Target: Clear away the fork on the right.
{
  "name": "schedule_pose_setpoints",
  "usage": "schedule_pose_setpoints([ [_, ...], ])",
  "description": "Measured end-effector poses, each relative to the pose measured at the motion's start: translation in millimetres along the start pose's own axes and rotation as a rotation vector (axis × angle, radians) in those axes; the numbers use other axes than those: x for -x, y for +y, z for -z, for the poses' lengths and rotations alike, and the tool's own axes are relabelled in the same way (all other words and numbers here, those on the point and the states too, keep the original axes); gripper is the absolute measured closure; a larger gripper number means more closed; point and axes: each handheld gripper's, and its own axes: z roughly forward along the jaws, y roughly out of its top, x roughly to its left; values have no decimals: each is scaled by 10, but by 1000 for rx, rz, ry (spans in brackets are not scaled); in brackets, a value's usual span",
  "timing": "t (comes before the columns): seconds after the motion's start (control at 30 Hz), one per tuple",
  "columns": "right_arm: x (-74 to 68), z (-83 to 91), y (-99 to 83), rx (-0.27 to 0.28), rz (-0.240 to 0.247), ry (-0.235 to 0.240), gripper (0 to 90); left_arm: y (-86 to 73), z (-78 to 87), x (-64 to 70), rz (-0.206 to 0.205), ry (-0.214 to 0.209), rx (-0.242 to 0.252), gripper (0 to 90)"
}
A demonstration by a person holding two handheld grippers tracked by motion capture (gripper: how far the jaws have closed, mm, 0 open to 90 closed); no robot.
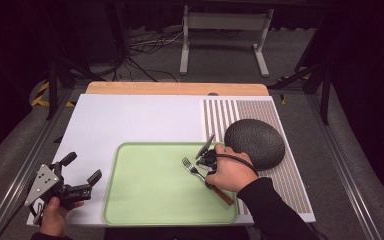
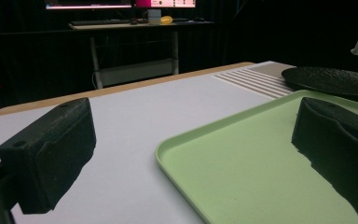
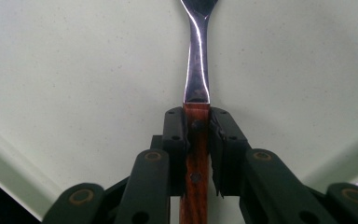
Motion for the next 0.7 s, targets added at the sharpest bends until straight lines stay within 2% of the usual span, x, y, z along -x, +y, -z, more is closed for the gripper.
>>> schedule_pose_setpoints([
  [0.37, 5, -29, -3, -14, -2, 7, 773, 1, 1, 0, 0, 0, 1, 4],
  [0.47, 5, -24, -2, 5, -8, 15, 712, 1, 1, -1, 0, 1, 1, 3],
  [0.57, 6, -4, -8, 20, 14, 13, 672, 0, 0, 0, 0, 0, 0, 3],
  [0.7, -16, 30, -6, 46, 19, 20, 627, 0, -1, 0, 0, 0, -1, 3],
])
